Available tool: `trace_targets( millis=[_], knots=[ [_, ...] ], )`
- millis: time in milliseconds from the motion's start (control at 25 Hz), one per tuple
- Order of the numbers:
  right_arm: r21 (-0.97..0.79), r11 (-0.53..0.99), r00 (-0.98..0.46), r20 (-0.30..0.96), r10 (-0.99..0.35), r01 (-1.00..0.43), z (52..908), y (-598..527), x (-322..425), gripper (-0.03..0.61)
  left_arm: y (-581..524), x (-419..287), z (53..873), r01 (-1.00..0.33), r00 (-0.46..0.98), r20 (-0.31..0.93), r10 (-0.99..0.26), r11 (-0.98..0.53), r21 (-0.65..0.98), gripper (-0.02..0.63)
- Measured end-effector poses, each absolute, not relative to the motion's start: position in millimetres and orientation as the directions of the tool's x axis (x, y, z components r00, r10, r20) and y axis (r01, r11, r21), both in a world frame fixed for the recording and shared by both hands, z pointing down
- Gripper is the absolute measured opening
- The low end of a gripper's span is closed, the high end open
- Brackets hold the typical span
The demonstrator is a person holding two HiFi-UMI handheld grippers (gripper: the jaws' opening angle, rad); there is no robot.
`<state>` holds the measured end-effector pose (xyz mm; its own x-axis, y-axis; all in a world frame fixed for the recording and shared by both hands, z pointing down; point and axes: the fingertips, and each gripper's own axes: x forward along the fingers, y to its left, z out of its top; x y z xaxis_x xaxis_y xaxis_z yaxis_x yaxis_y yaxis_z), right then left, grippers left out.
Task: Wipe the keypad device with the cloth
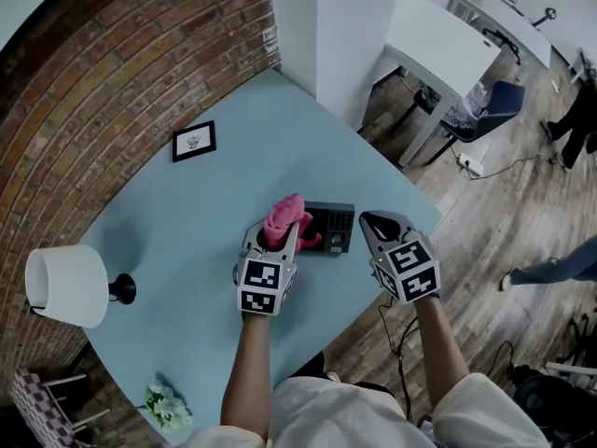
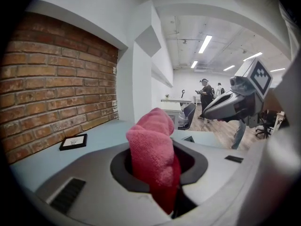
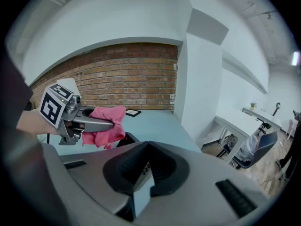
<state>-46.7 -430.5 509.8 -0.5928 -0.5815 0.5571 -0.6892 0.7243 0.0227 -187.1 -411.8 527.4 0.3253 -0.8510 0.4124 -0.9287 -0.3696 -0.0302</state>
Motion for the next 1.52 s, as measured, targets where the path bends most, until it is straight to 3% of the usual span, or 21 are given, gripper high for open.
trace_targets(
  millis=[560, 1520],
  knots=[
    [0.015, 0.704, -0.511, 0.678, -0.529, -0.71, 580.3, -466.8, -56.6, 0.025, -441.3, -185.8, 571.9, -0.923, 0.325, 0.483, -0.813, -0.383, -0.025, 0.126],
    [-0.046, 0.687, -0.555, 0.629, -0.544, -0.725, 583.6, -466.4, -55.5, 0.028, -392.8, -170.9, 628.9, -0.877, 0.331, 0.607, -0.723, -0.472, -0.085, 0.127]
  ],
)
